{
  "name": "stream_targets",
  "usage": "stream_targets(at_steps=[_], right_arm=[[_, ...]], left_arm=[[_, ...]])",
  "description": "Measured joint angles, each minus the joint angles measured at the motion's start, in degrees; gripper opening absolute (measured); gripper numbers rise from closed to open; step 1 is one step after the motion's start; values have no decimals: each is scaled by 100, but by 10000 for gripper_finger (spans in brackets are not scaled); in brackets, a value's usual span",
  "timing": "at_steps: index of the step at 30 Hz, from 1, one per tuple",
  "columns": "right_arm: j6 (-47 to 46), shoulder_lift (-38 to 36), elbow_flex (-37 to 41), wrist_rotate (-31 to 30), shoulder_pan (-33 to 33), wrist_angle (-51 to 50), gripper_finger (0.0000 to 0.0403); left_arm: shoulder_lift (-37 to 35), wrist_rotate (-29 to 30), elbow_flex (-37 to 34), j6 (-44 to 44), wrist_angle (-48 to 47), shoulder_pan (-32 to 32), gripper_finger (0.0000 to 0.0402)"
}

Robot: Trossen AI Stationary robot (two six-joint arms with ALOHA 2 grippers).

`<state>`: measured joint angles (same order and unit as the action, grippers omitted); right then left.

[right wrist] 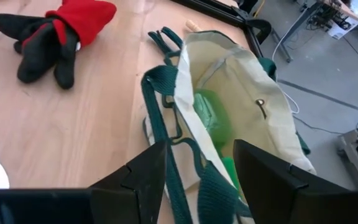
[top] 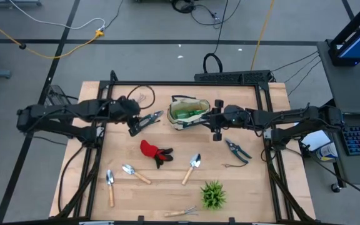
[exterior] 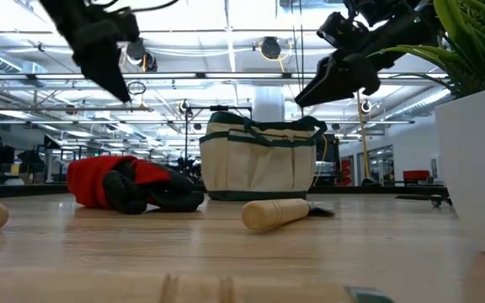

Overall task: Pick & Place Garden tools in Gardening bag
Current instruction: Put the bottom left brown trowel into the gardening bag

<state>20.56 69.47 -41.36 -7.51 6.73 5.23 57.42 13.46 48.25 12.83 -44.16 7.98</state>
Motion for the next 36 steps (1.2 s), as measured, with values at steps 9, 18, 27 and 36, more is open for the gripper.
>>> stream_targets(at_steps=[9,18,27,36], right_arm=[[-40,0,2,7,-224,-39,177],[-33,-2,2,7,-239,-37,172],[-37,-2,2,7,-239,-37,171],[-37,-4,0,9,-239,-39,171]], left_arm=[[-87,-664,-931,123,870,-441,108],[-82,-796,-1157,359,1001,-1247,108],[-82,-809,-1157,1228,981,-2237,108],[-42,-809,-1157,4097,971,-3155,108]])
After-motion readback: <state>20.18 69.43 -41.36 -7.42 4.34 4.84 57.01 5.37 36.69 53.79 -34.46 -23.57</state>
